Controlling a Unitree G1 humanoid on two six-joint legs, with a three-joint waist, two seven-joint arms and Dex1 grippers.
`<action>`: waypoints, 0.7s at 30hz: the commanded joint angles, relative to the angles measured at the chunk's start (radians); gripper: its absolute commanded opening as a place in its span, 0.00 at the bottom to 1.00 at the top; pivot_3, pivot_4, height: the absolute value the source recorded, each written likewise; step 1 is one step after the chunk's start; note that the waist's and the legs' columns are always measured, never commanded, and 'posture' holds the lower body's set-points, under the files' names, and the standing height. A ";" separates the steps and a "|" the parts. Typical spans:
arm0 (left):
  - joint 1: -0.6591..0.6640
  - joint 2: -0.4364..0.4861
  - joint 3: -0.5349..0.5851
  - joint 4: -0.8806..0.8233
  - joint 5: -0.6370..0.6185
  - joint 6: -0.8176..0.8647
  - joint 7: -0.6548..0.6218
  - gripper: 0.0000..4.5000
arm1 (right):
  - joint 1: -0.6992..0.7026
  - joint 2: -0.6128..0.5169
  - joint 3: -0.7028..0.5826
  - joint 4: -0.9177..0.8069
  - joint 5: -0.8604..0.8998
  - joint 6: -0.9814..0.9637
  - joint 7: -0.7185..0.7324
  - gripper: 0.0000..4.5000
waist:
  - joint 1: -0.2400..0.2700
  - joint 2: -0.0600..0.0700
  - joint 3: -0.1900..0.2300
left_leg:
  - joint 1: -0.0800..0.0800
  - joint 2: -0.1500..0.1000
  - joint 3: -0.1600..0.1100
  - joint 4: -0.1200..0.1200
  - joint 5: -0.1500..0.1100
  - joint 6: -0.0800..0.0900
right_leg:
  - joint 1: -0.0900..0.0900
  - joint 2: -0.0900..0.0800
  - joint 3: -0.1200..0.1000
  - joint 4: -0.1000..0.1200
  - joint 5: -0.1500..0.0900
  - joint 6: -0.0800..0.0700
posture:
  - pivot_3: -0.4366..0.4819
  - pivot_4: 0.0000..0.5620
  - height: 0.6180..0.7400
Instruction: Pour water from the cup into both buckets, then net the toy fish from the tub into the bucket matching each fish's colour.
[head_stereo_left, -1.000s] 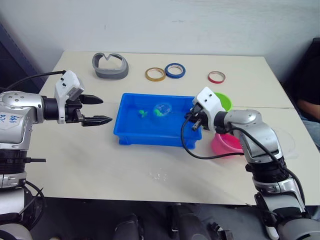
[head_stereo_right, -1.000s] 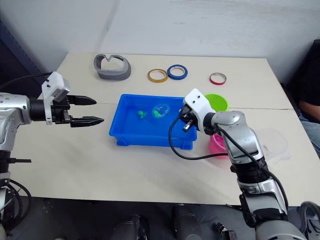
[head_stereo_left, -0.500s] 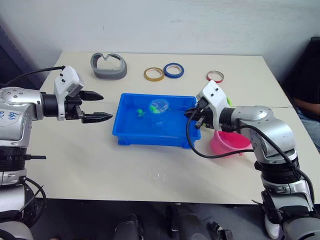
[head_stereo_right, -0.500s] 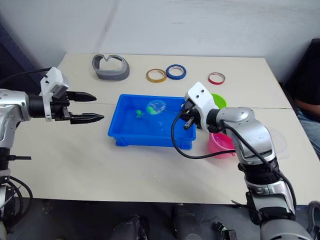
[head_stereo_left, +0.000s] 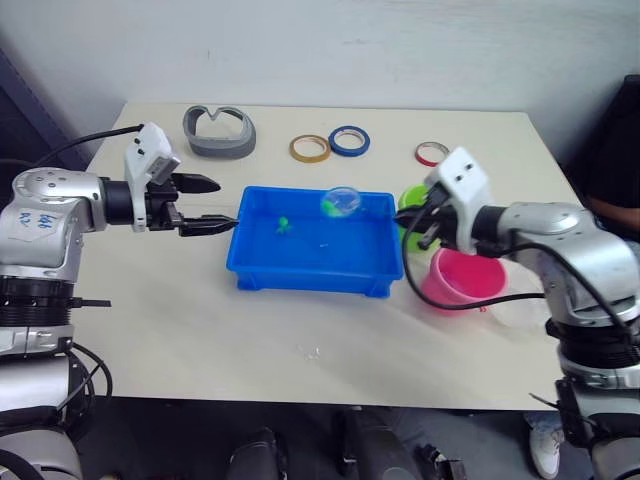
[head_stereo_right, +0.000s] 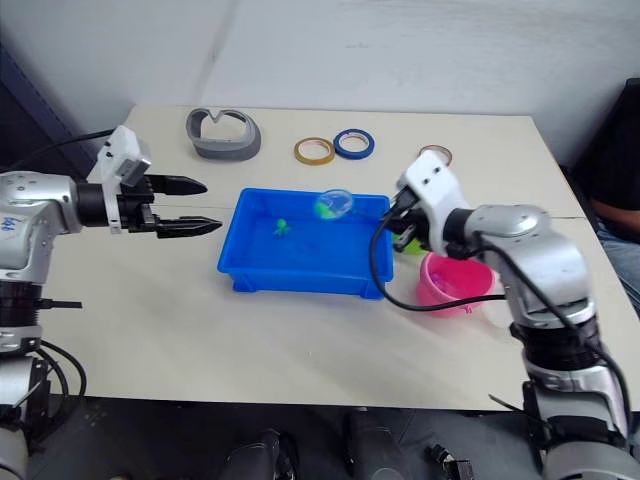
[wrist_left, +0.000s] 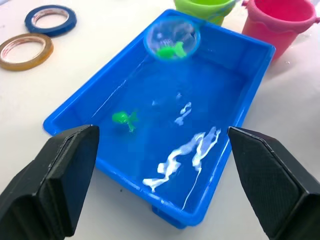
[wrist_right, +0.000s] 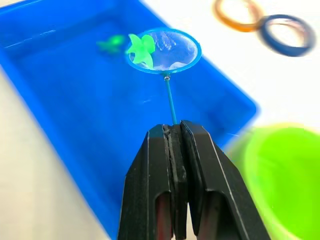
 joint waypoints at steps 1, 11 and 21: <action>-0.052 -0.017 -0.011 0.036 0.014 -0.045 -0.012 0.99 | -0.007 -0.077 -0.080 -0.038 0.022 -0.004 0.008 0.00 | -0.002 0.000 0.000 | 0.000 0.000 0.000 0.000 0.000 0.000 | 0.000 0.000 0.000 0.000 0.000 0.000 | 0.48 0.27 0.98; -0.140 -0.085 -0.053 0.165 0.052 -0.130 -0.048 0.99 | 0.086 -0.271 -0.154 0.010 -0.003 -0.077 0.007 0.00 | -0.005 0.000 0.000 | 0.000 0.000 0.001 -0.001 0.000 0.000 | 0.000 0.000 0.001 0.000 0.000 0.000 | 0.48 0.27 0.98; -0.174 -0.117 -0.060 0.214 0.075 -0.161 -0.070 0.99 | 0.167 -0.320 0.035 0.050 -0.212 -0.326 -0.057 0.00 | -0.008 0.001 0.000 | 0.001 0.000 0.001 -0.001 0.000 0.000 | 0.000 0.000 0.001 0.000 0.000 0.000 | 0.48 0.27 0.98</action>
